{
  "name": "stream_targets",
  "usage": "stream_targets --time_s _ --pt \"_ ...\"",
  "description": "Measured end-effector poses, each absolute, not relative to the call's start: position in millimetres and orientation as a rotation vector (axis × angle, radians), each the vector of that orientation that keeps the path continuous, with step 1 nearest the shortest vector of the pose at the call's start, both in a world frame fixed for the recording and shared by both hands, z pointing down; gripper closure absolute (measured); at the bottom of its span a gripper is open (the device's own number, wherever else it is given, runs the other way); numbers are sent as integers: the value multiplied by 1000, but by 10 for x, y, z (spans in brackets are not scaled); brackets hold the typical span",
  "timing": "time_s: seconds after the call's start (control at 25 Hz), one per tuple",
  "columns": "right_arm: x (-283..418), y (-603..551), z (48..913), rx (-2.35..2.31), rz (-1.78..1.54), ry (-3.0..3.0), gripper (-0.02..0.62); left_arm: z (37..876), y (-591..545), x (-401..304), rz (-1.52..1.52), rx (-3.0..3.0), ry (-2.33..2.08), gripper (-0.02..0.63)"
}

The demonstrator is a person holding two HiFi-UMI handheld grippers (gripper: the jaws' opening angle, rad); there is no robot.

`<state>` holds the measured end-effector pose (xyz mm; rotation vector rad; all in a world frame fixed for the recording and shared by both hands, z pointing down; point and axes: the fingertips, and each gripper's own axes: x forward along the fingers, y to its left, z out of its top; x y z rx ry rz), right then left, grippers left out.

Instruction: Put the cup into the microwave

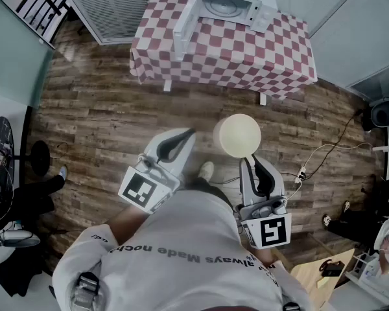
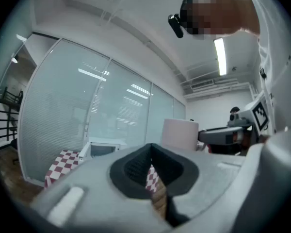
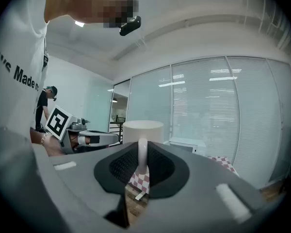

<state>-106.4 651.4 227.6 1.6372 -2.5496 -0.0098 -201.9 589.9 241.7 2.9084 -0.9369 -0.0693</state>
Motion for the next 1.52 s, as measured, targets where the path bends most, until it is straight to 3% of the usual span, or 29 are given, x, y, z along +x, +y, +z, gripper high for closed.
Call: stream_targets --time_s 1.0,1.52 --pt "-71 5802 2253 1571 -39 -2596 554 2396 5204 -1021 -61 2909 -990 603" --pt "87 5337 2314 1544 -23 -2600 554 2538 4733 -857 -46 2872 -1000 601"
